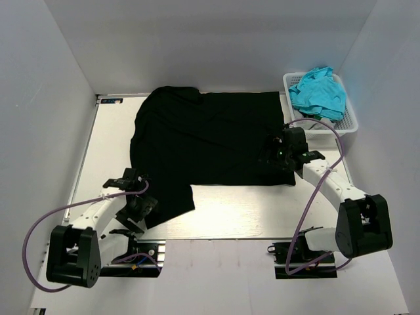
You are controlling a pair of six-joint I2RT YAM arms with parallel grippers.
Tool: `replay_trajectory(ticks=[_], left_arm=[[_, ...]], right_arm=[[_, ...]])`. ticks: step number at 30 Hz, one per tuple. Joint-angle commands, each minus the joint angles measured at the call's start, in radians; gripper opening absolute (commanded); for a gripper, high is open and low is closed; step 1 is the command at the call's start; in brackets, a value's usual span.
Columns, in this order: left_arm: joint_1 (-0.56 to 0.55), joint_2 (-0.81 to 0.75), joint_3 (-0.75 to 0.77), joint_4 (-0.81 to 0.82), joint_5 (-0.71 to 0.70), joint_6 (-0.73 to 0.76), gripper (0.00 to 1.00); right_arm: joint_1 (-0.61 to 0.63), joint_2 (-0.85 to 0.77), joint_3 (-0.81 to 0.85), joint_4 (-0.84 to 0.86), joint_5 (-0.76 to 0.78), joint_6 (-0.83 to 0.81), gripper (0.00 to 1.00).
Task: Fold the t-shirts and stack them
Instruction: Grap the side of the flattened tshirt closest away from the robot with both arms
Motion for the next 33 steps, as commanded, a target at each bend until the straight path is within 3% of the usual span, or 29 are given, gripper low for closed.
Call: replay_trajectory(ticks=[1, 4, 7, 8, 10, 11, 12, 22, 33], left_arm=[[-0.020, 0.039, -0.015, 0.042, -0.050, -0.042, 0.94], [-0.030, 0.073, -0.015, 0.042, -0.083, -0.051, 0.77], [-0.030, 0.073, -0.015, 0.042, -0.095, -0.051, 0.45], [-0.030, 0.073, -0.004, 0.042, -0.095, -0.051, 0.29], [-0.030, 0.073, -0.004, 0.051, -0.095, -0.051, 0.18], [-0.030, 0.062, -0.004, 0.051, -0.095, -0.060, 0.04], [-0.030, 0.062, -0.013, 0.062, -0.095, -0.060, 0.00], [-0.030, 0.033, 0.000, 0.056, -0.073, -0.039, 0.00], [-0.030, 0.033, 0.033, 0.056, -0.053, -0.008, 0.00]], right_arm=[[-0.014, 0.008, 0.042, 0.014, 0.017, -0.012, 0.90], [-0.023, 0.025, 0.042, 0.002, 0.015, -0.006, 0.90], [-0.034, 0.021, 0.034, -0.017, 0.014, 0.001, 0.90], [-0.035, 0.016, 0.030, -0.032, 0.062, 0.004, 0.90], [-0.046, 0.005, 0.011, -0.052, 0.077, 0.004, 0.90], [-0.054, -0.008, 0.005, -0.064, 0.090, 0.005, 0.90], [-0.058, -0.016, -0.007, -0.090, 0.103, 0.010, 0.90], [-0.112, -0.163, -0.110, -0.284, 0.255, 0.056, 0.90], [-0.149, -0.018, -0.180, -0.085, 0.177, 0.050, 0.90]])
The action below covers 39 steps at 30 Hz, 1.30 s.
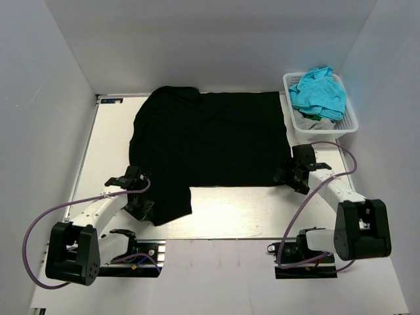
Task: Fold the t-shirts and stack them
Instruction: Grap the side of the flattened tshirt closest away from the robot with both arms, then fold the flattened tshirt in 1/3 of the way
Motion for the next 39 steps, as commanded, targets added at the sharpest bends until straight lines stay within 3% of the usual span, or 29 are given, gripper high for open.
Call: replay_trajectory(ticks=[1, 4, 8, 10, 13, 14, 17, 19, 33, 39], left_arm=[[-0.001, -0.002, 0.017, 0.012, -0.042, 0.009, 0.00], [-0.001, -0.028, 0.040, 0.000, -0.042, 0.009, 0.00], [-0.001, -0.054, 0.082, -0.011, -0.030, 0.029, 0.00], [-0.001, -0.054, 0.102, -0.011, -0.020, 0.041, 0.00], [-0.001, -0.054, 0.146, -0.022, -0.020, 0.066, 0.00], [-0.001, -0.054, 0.155, -0.022, -0.020, 0.078, 0.00], [-0.001, -0.065, 0.197, 0.017, -0.010, 0.107, 0.00], [-0.001, -0.065, 0.221, 0.050, 0.016, 0.141, 0.00], [0.022, 0.096, 0.519, 0.123, 0.079, 0.214, 0.00], [0.022, 0.200, 0.669, 0.147, 0.015, 0.214, 0.00]], right_arm=[[-0.014, 0.039, -0.018, 0.093, -0.026, 0.015, 0.90], [-0.017, 0.065, -0.029, 0.127, -0.014, 0.027, 0.88], [-0.023, 0.072, -0.038, 0.144, -0.003, 0.030, 0.74], [-0.023, 0.069, -0.047, 0.162, 0.006, 0.031, 0.71], [-0.026, 0.091, -0.057, 0.190, 0.003, 0.027, 0.53], [-0.029, 0.096, -0.052, 0.191, -0.005, 0.021, 0.37], [-0.025, 0.110, -0.044, 0.196, -0.043, 0.015, 0.10], [-0.026, 0.102, -0.038, 0.193, -0.064, -0.013, 0.01], [-0.026, 0.142, 0.175, 0.011, -0.121, -0.084, 0.00], [-0.026, 0.196, 0.310, -0.037, -0.118, -0.097, 0.00]])
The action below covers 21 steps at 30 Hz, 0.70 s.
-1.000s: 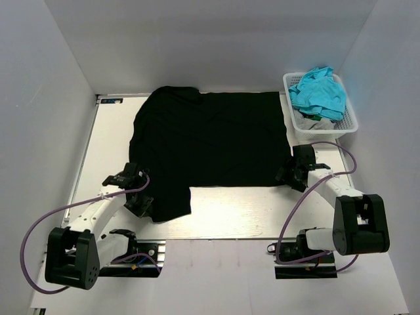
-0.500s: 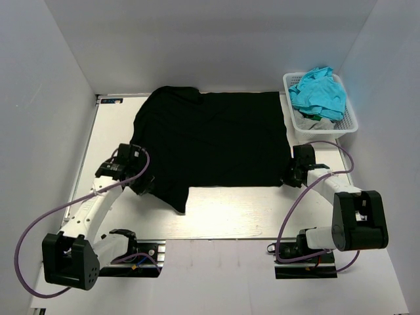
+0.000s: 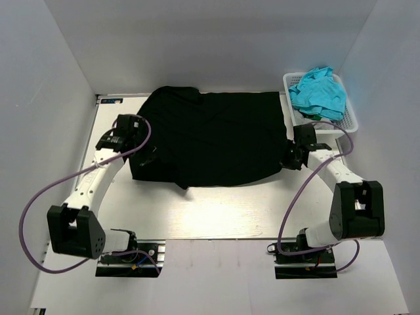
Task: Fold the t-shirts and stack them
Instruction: Fold the flattened tshirt in 1/3 of the way
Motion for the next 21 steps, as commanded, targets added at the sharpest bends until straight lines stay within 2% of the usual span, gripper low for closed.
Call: replay_trajectory(ticks=[1, 21], left_arm=[[0.005, 0.039, 0.090, 0.052, -0.036, 0.013, 0.00], [0.014, 0.398, 0.491, 0.126, -0.164, 0.117, 0.00]], right_arm=[[-0.003, 0.036, 0.090, -0.069, -0.001, -0.023, 0.00], [-0.027, 0.344, 0.529, -0.227, 0.054, -0.054, 0.00]])
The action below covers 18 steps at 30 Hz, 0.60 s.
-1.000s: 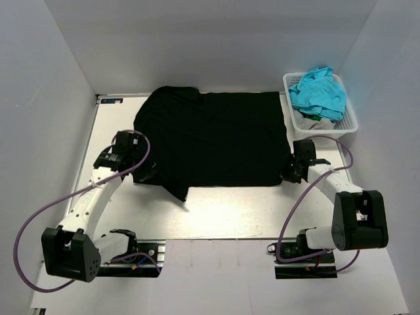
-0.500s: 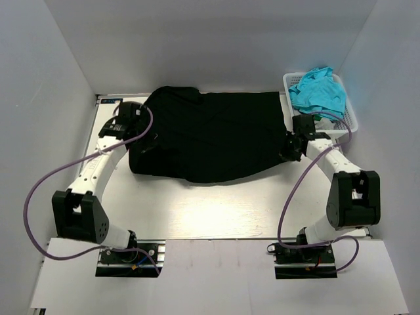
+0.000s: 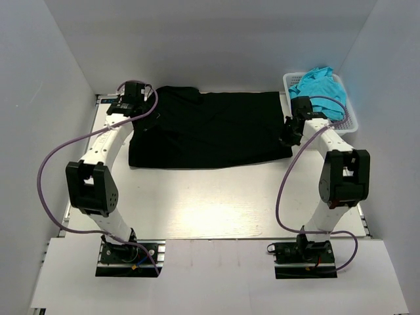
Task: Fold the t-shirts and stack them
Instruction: Fold the flattened tshirt in 1/3 of the way
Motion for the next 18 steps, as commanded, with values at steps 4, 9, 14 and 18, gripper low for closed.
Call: replay_trajectory(ticks=[4, 9, 14, 18], left_arm=[[0.015, 0.076, 0.113, 0.103, -0.026, 0.084, 0.00], [0.024, 0.105, 0.141, 0.201, 0.002, 0.148, 0.00], [0.024, 0.093, 0.130, 0.244, -0.040, 0.194, 0.00], [0.034, 0.105, 0.150, 0.244, -0.050, 0.205, 0.00]], right_arm=[[-0.021, 0.100, 0.164, -0.061, 0.029, -0.009, 0.00], [-0.032, 0.143, 0.212, -0.070, 0.038, -0.016, 0.00], [-0.038, 0.141, 0.217, -0.051, 0.040, -0.028, 0.00], [-0.043, 0.154, 0.230, -0.032, 0.027, -0.043, 0.00]])
